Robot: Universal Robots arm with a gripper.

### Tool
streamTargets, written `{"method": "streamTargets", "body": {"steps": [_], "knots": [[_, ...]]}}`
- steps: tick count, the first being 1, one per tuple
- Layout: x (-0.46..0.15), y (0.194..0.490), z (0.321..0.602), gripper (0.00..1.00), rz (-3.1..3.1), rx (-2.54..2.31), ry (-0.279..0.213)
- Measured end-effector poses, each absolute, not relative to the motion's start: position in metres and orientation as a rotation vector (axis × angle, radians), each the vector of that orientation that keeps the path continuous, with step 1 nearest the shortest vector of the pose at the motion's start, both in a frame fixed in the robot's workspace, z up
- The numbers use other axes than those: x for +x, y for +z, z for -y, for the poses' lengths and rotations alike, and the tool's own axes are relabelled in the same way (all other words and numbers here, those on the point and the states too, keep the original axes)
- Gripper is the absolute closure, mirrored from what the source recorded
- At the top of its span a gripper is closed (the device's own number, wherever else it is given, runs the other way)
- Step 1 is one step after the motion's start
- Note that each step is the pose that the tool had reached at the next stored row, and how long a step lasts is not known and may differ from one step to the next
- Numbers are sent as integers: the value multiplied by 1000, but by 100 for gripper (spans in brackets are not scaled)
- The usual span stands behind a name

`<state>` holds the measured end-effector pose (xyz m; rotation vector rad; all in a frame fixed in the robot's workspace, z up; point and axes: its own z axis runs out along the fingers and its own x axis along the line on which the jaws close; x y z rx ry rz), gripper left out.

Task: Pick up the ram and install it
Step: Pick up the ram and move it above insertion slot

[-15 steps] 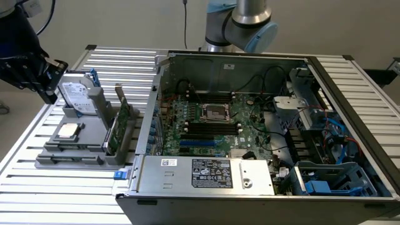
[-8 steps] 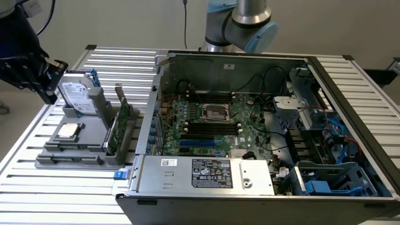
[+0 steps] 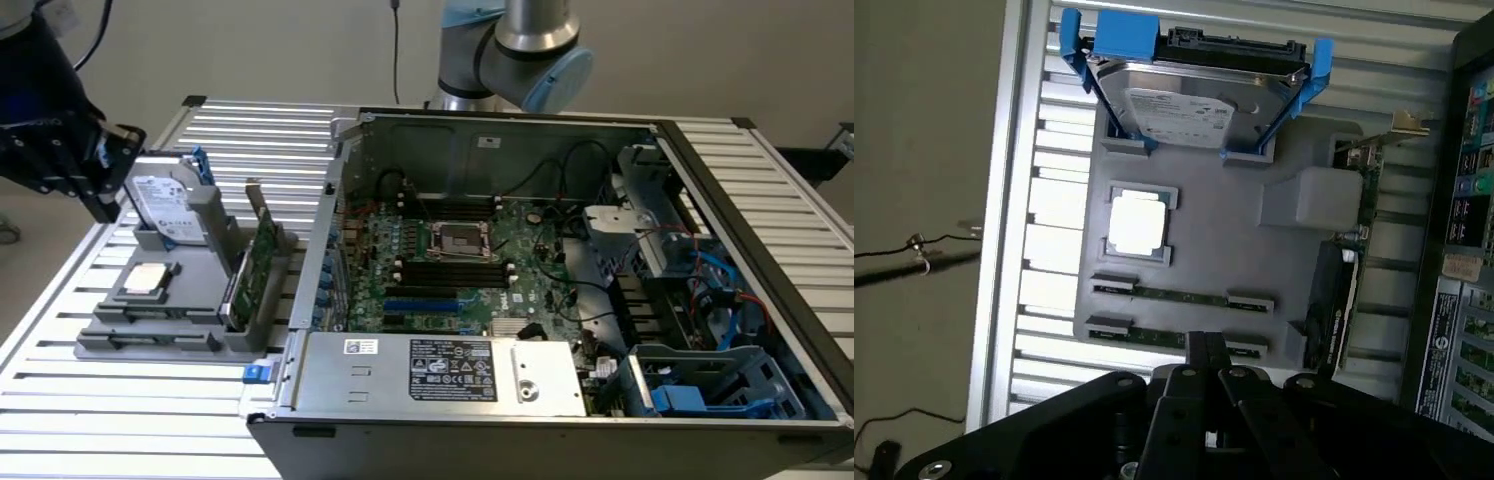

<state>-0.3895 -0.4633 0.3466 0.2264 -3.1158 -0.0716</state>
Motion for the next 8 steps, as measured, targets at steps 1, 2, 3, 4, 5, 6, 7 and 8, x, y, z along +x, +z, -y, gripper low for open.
{"method": "streamTargets", "body": {"steps": [1,2,3,4,5,6,7,8], "knots": [[-389,347,463,89,3113,255,-71],[-389,347,463,89,3110,283,-71],[-389,347,463,89,3107,311,-71],[-389,347,463,89,3104,339,-71],[-389,347,463,89,3100,367,-70],[-389,347,463,89,3096,395,-70],[-389,347,463,89,3092,423,-70],[-389,346,463,89,3088,451,-69]]}}
